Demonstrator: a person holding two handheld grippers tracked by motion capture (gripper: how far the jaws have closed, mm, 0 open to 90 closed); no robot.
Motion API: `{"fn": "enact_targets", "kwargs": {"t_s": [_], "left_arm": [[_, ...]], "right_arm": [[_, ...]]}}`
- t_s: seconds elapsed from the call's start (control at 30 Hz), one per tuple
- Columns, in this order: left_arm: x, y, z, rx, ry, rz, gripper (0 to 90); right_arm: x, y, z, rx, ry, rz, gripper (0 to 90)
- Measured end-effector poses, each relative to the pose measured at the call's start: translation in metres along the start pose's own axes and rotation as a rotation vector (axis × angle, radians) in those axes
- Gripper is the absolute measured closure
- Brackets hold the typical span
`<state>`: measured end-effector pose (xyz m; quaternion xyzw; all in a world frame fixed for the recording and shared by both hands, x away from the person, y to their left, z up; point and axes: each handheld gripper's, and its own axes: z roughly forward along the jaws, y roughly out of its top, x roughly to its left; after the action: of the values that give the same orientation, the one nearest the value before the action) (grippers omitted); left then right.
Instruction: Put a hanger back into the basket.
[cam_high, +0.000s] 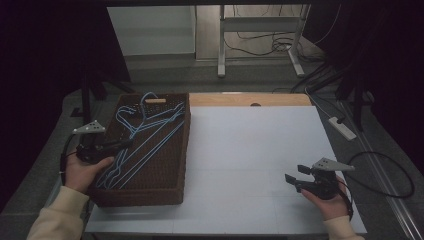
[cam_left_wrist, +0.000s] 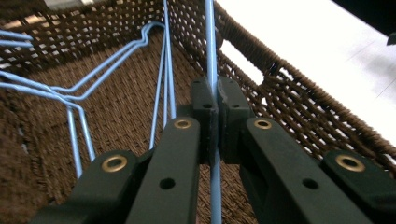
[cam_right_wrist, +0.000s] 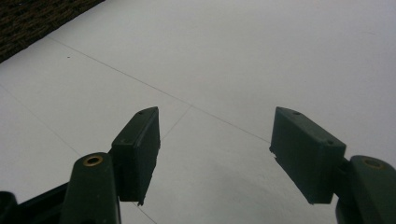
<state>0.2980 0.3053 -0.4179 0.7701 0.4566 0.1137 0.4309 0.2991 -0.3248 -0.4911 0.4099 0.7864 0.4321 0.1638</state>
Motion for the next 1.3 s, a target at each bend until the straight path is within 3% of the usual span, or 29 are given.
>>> {"fn": "enact_targets", "kwargs": {"t_s": [0.3,0.43,0.5,0.53,0.6,0.63,0.67,0.73,0.83,0.9,0.93,0.97,1.13,1.23,1.3], "left_arm": [[0.007,-0.007,0.023,0.077,-0.019,-0.026,86.7],[0.011,-0.010,0.028,0.083,-0.026,-0.043,86.6],[0.014,-0.012,0.030,0.087,-0.010,-0.058,86.5],[0.017,-0.014,0.031,0.095,0.014,-0.090,86.5],[0.019,-0.014,0.032,0.104,0.033,-0.104,86.5],[0.021,-0.015,0.033,0.132,0.079,-0.123,86.4],[0.023,-0.015,0.034,0.149,0.098,-0.128,86.4],[0.024,-0.015,0.035,0.163,0.112,-0.132,86.3],[0.027,-0.014,0.039,0.207,0.171,-0.142,86.2],[0.027,-0.013,0.042,0.228,0.212,-0.137,85.8],[0.027,-0.013,0.042,0.228,0.212,-0.137,85.1],[0.027,-0.013,0.044,0.241,0.245,-0.124,83.5],[0.025,-0.010,0.043,0.212,0.331,-0.086,64.4],[0.021,-0.009,0.039,0.172,0.327,-0.066,57.3],[0.014,-0.007,0.031,0.117,0.275,-0.032,51.2]], "right_arm": [[0.002,0.001,0.000,0.004,-0.007,-0.016,33.3],[0.002,0.000,-0.001,0.002,-0.009,-0.011,33.3],[0.002,0.000,-0.001,0.002,-0.010,-0.012,33.3],[0.002,0.000,-0.001,0.002,-0.010,-0.012,33.3],[0.002,0.000,0.000,0.002,-0.010,-0.012,33.2],[0.002,0.000,0.000,0.003,-0.010,-0.013,33.2],[0.002,0.000,0.000,0.004,-0.010,-0.013,33.2],[0.002,0.000,0.000,0.005,-0.010,-0.013,33.2],[0.002,0.000,0.001,0.007,-0.011,-0.016,33.1],[0.002,0.000,0.001,0.007,-0.010,-0.014,33.1],[0.002,0.000,0.001,0.007,-0.010,-0.014,33.1],[0.002,0.000,0.001,0.010,-0.010,-0.013,33.0],[0.002,0.000,0.001,0.012,-0.008,-0.014,32.9],[0.002,0.000,0.000,0.011,-0.008,-0.015,32.9],[0.001,-0.001,0.000,0.011,-0.009,-0.011,32.9]]}}
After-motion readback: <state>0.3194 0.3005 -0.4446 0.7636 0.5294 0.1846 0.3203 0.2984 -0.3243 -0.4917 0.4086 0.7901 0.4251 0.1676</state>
